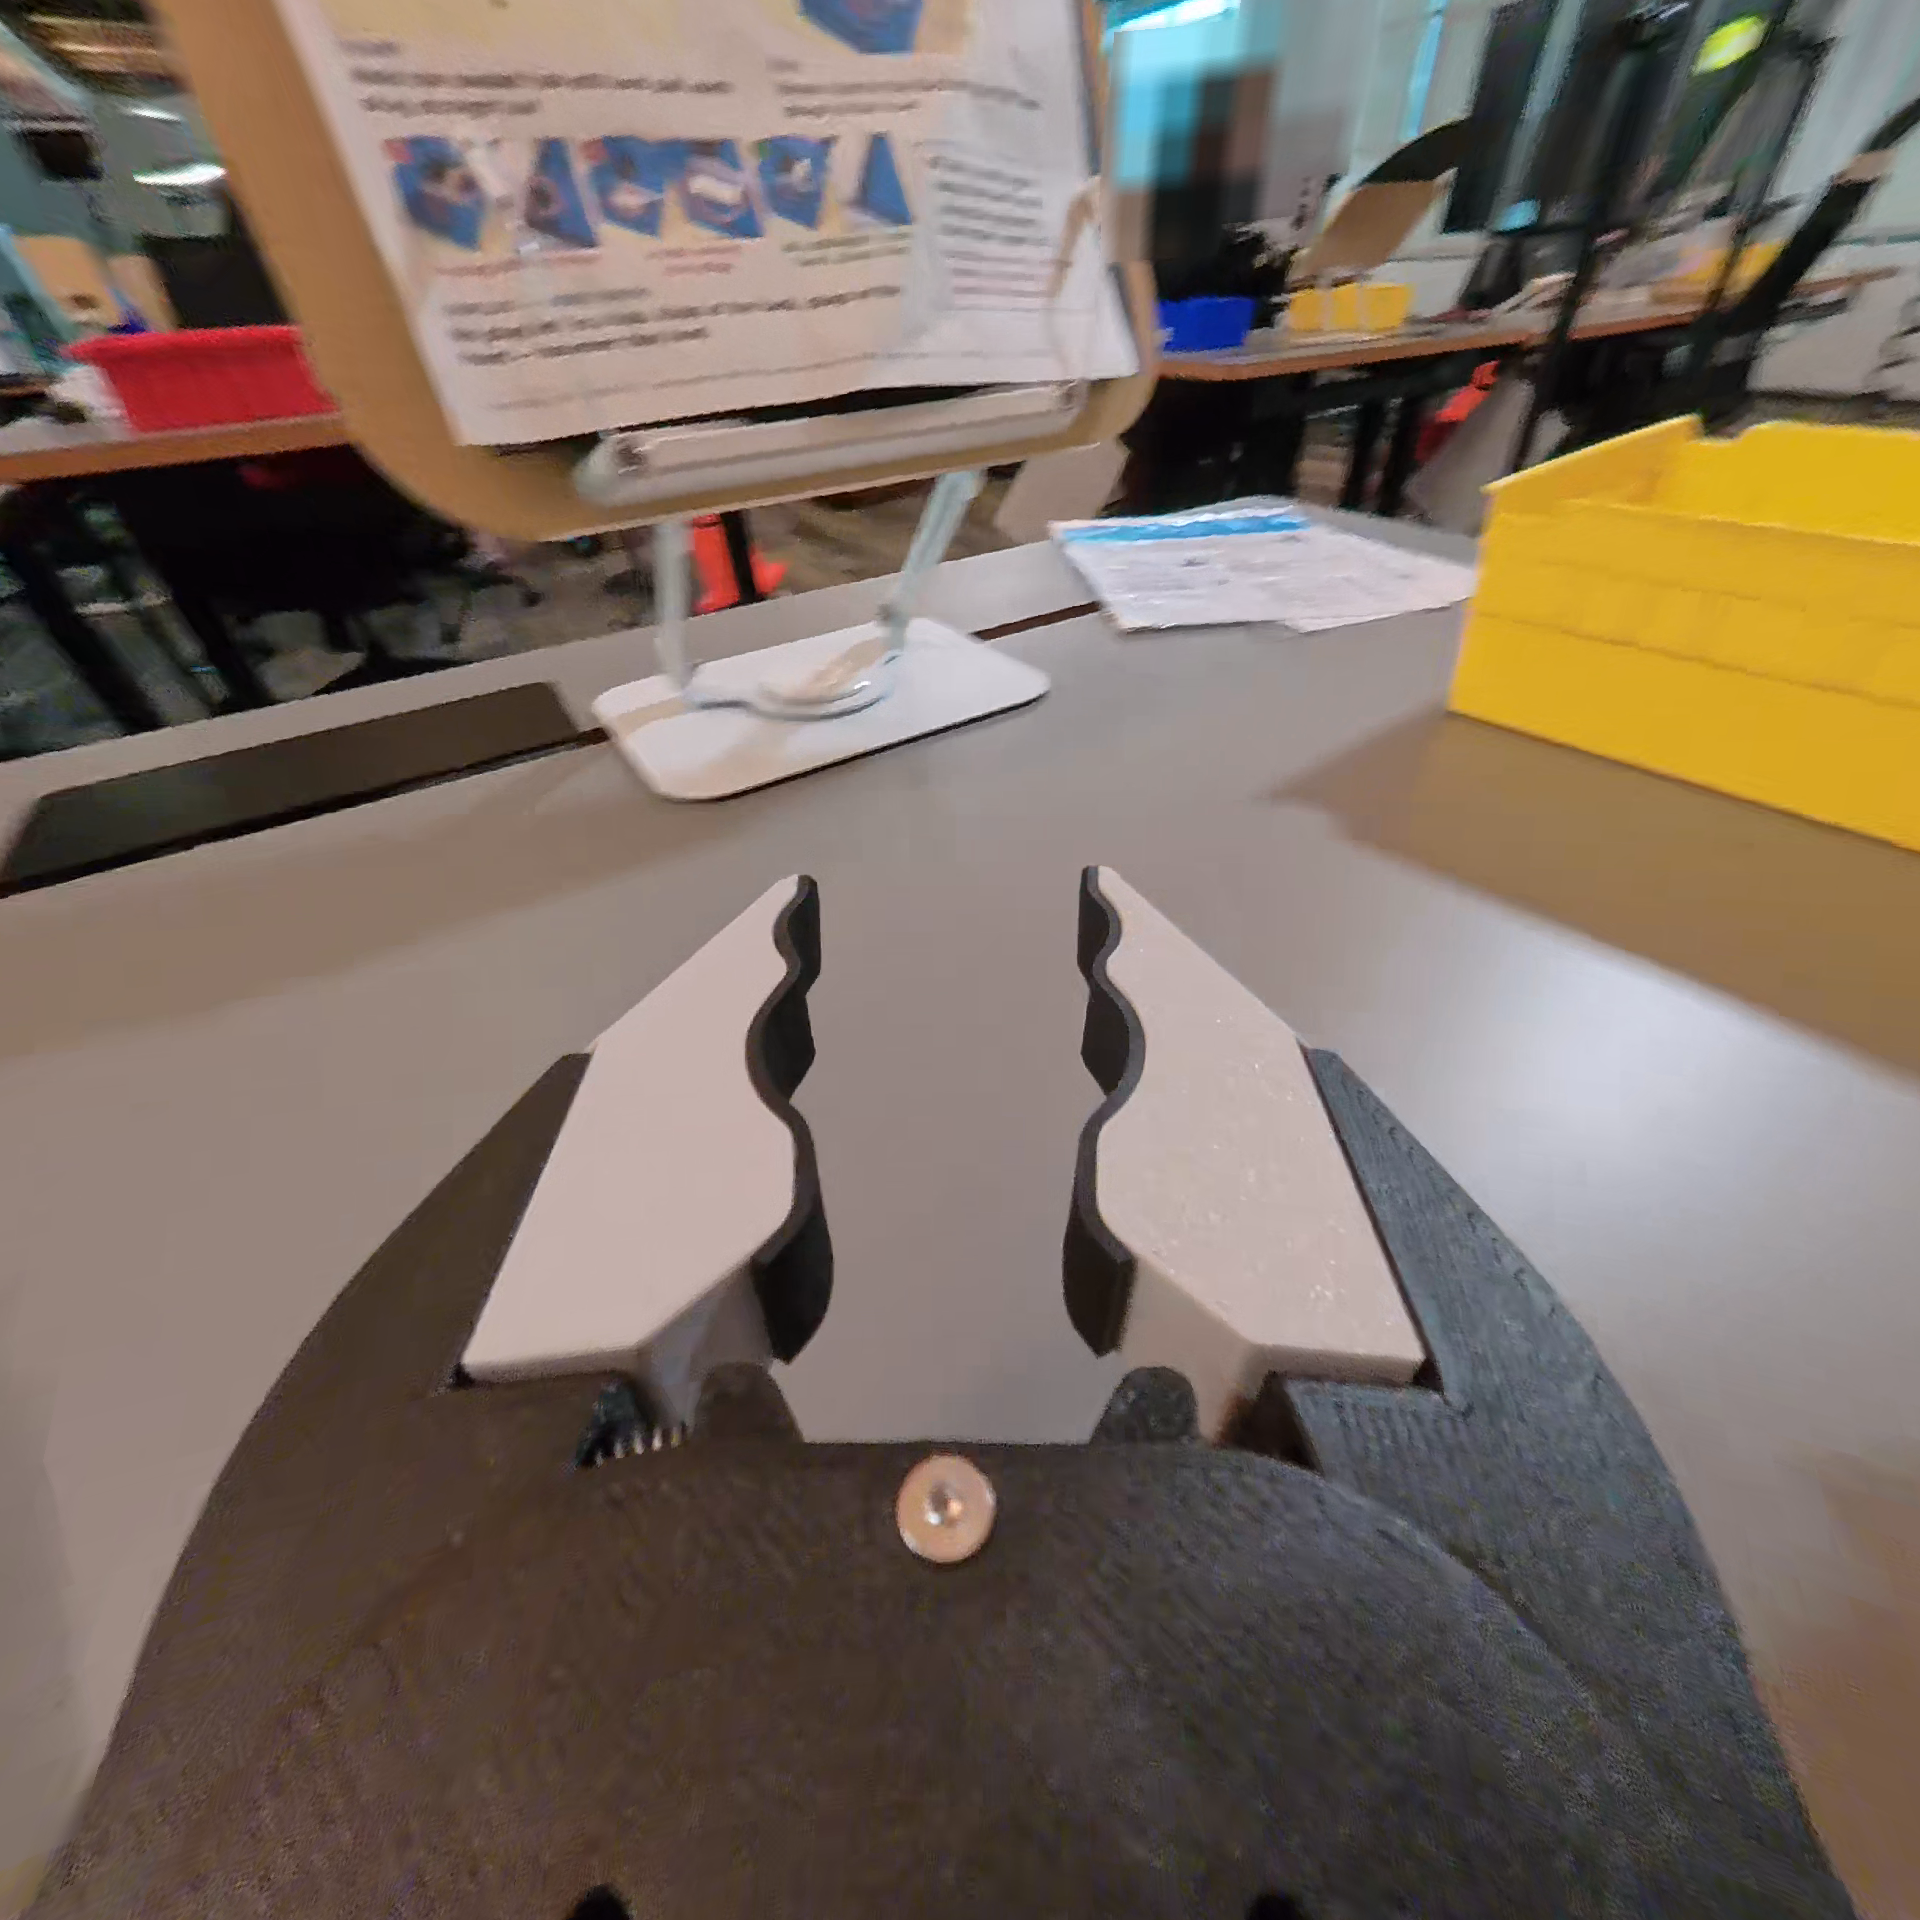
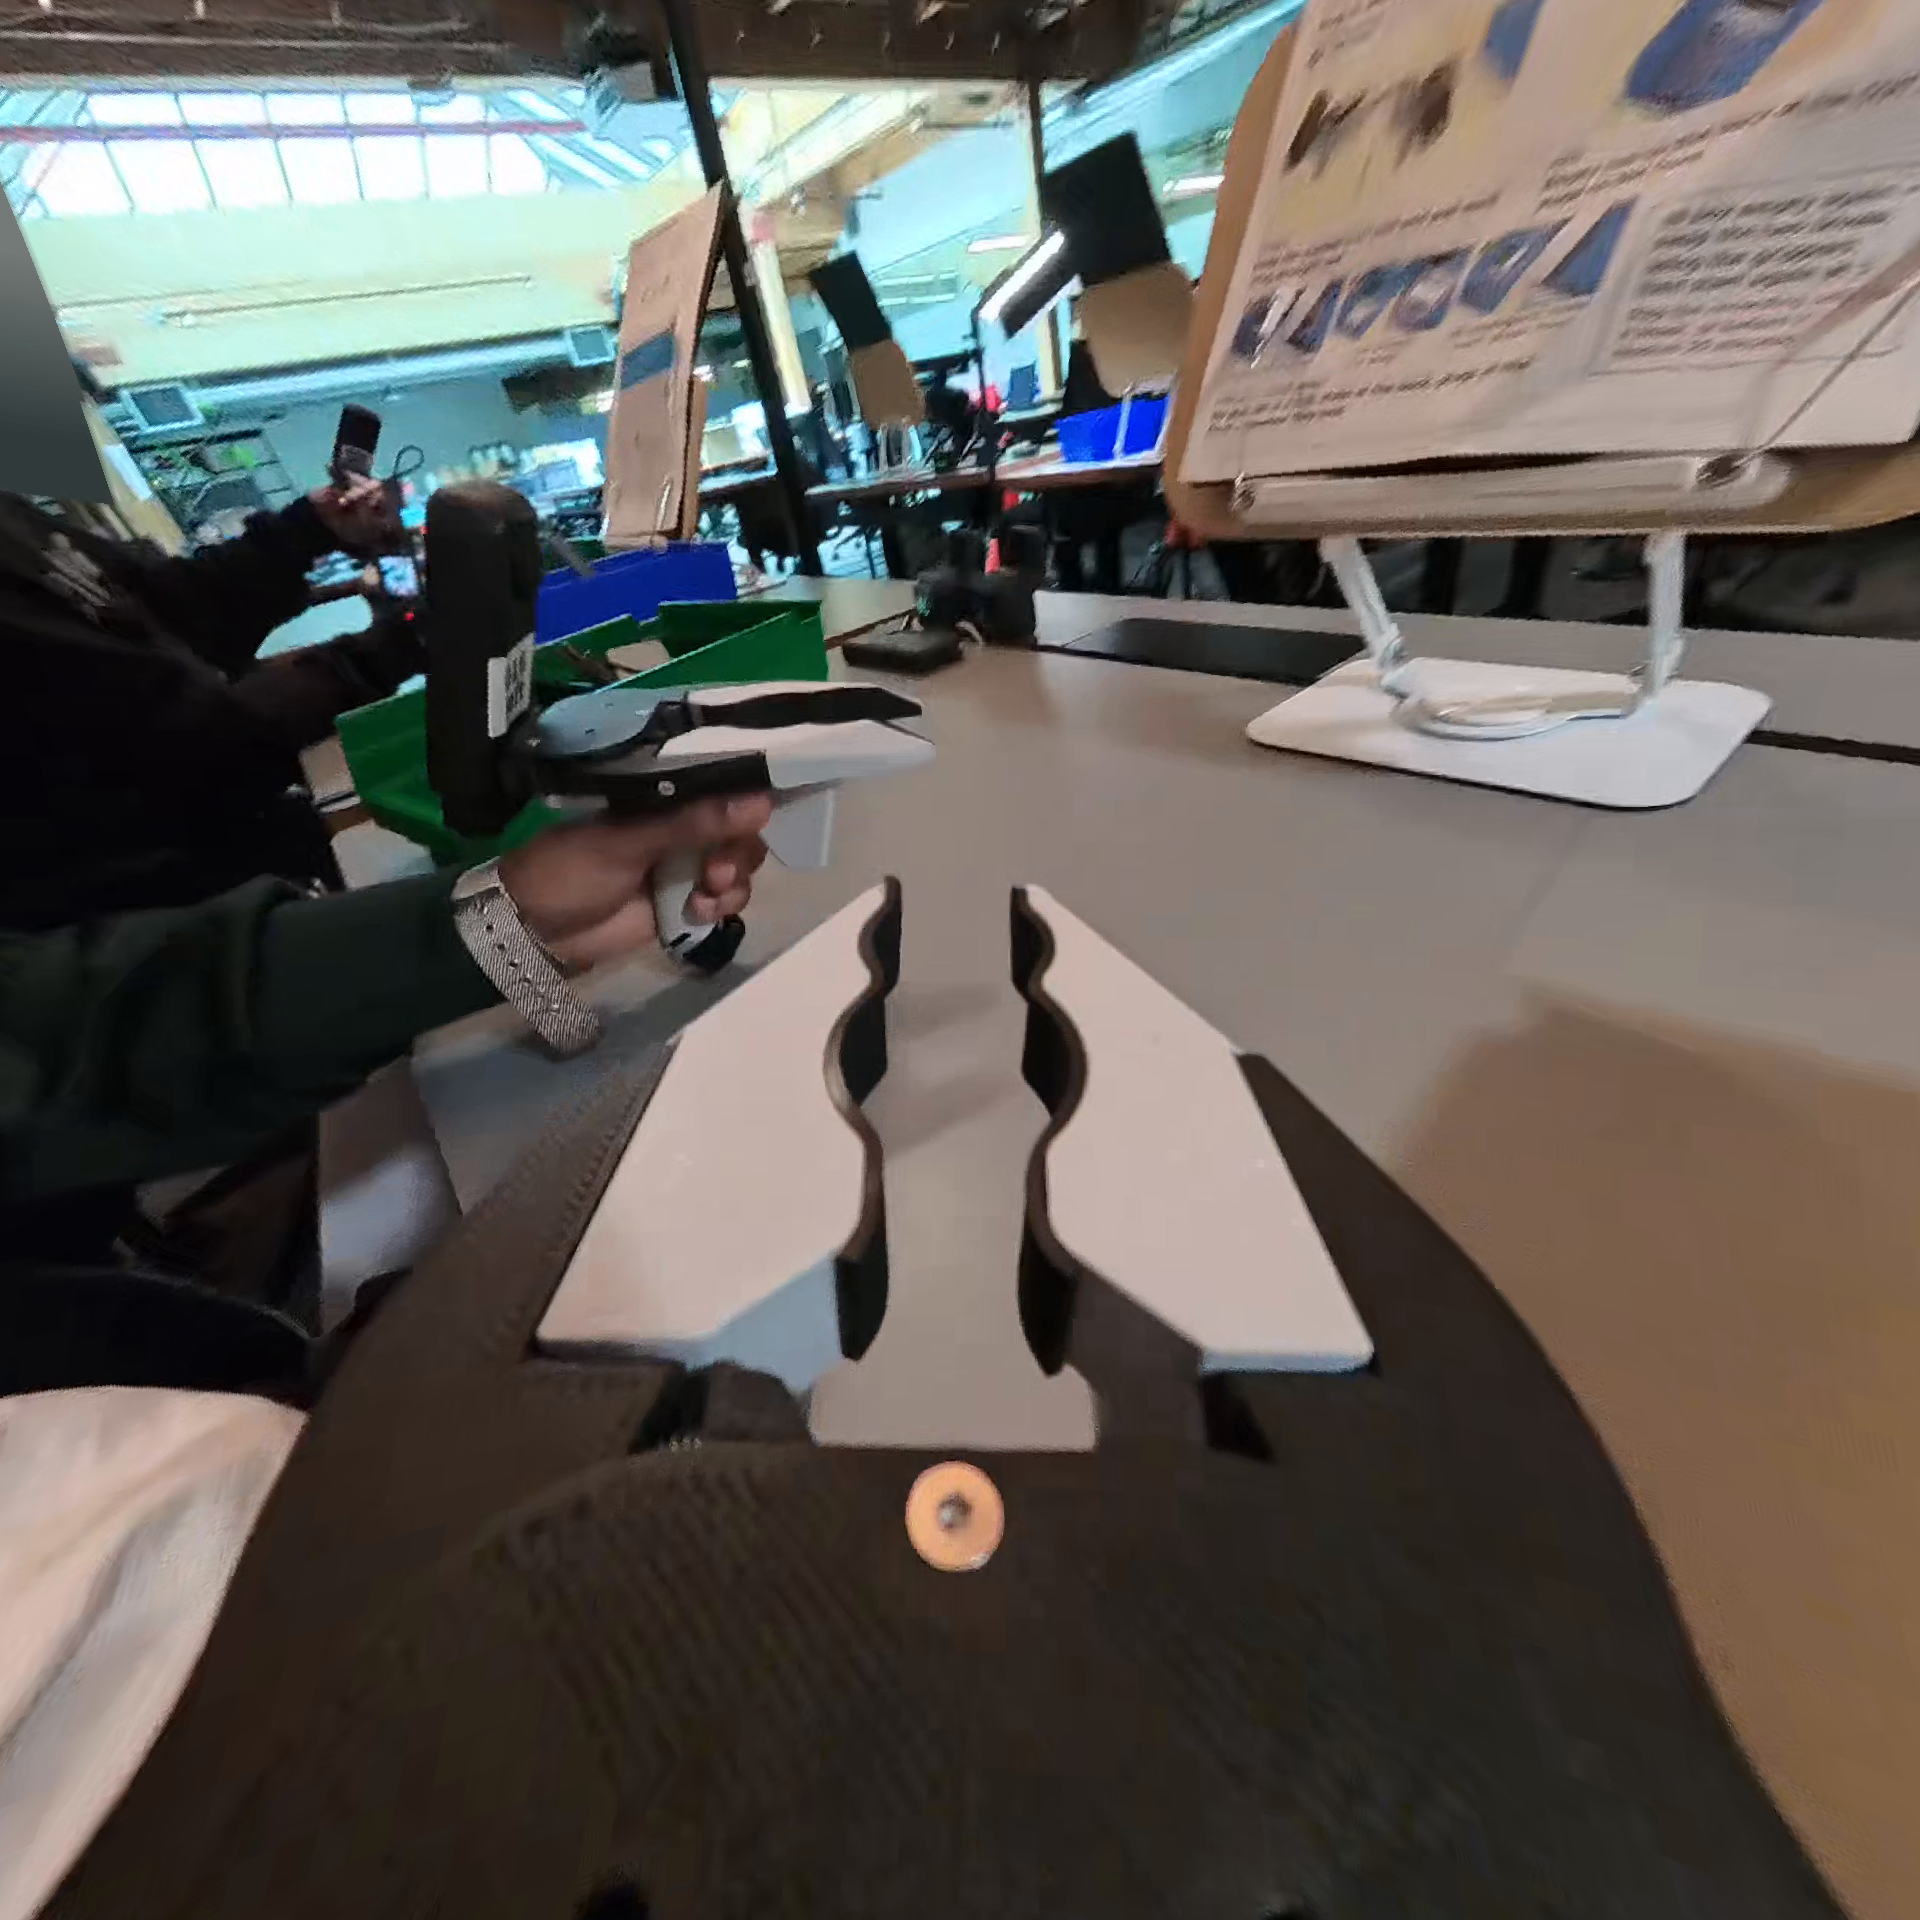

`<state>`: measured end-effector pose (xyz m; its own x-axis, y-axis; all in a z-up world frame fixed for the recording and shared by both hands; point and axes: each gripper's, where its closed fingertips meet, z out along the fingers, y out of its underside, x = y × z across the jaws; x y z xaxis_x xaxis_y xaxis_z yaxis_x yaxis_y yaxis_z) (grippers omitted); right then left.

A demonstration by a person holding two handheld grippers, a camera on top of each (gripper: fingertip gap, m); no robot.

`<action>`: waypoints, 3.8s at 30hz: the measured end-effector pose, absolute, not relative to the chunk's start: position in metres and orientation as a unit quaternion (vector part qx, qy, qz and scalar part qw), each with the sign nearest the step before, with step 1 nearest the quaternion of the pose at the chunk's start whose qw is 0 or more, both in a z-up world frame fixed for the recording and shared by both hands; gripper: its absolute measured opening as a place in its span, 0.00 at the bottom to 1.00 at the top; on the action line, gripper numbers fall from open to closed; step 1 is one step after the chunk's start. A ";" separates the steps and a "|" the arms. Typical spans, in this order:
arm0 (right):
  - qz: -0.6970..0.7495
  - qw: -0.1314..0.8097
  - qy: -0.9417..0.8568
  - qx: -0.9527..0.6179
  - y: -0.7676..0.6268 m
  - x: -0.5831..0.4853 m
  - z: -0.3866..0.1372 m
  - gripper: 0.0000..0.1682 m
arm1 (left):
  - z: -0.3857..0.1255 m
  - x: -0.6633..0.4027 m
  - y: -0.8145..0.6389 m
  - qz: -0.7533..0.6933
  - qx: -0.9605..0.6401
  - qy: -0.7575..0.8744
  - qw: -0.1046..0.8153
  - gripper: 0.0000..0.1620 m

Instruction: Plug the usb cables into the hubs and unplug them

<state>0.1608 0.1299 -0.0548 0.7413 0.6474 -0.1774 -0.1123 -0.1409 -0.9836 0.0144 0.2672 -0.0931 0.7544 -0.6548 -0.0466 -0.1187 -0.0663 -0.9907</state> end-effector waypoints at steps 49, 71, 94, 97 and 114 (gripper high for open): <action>0.556 0.455 -0.174 -0.673 0.182 0.083 -0.074 0.19 | 0.002 -0.275 0.205 0.064 -0.703 -0.006 0.709 0.24; 0.402 0.529 -0.107 -0.740 0.153 0.167 -0.099 0.20 | -0.183 -0.322 0.403 0.116 -0.817 0.562 0.058 0.25; 0.433 0.508 -0.101 -0.738 0.166 0.159 -0.105 0.20 | -0.171 -0.312 0.386 0.068 -0.819 0.569 0.037 0.30; 0.430 0.507 -0.100 -0.740 0.166 0.159 -0.106 0.20 | -0.158 -0.289 0.382 -0.047 -0.846 0.528 0.056 0.43; 0.467 0.490 -0.058 -0.734 0.175 0.167 -0.109 0.20 | -0.183 -0.309 0.386 0.001 -0.825 0.564 0.043 0.30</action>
<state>0.1671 0.1755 -0.1090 0.5574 0.5420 -0.6289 -0.3726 -0.5136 -0.7729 -0.3086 0.3856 -0.1829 0.3636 -0.9302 -0.0505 -0.9304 -0.3600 -0.0690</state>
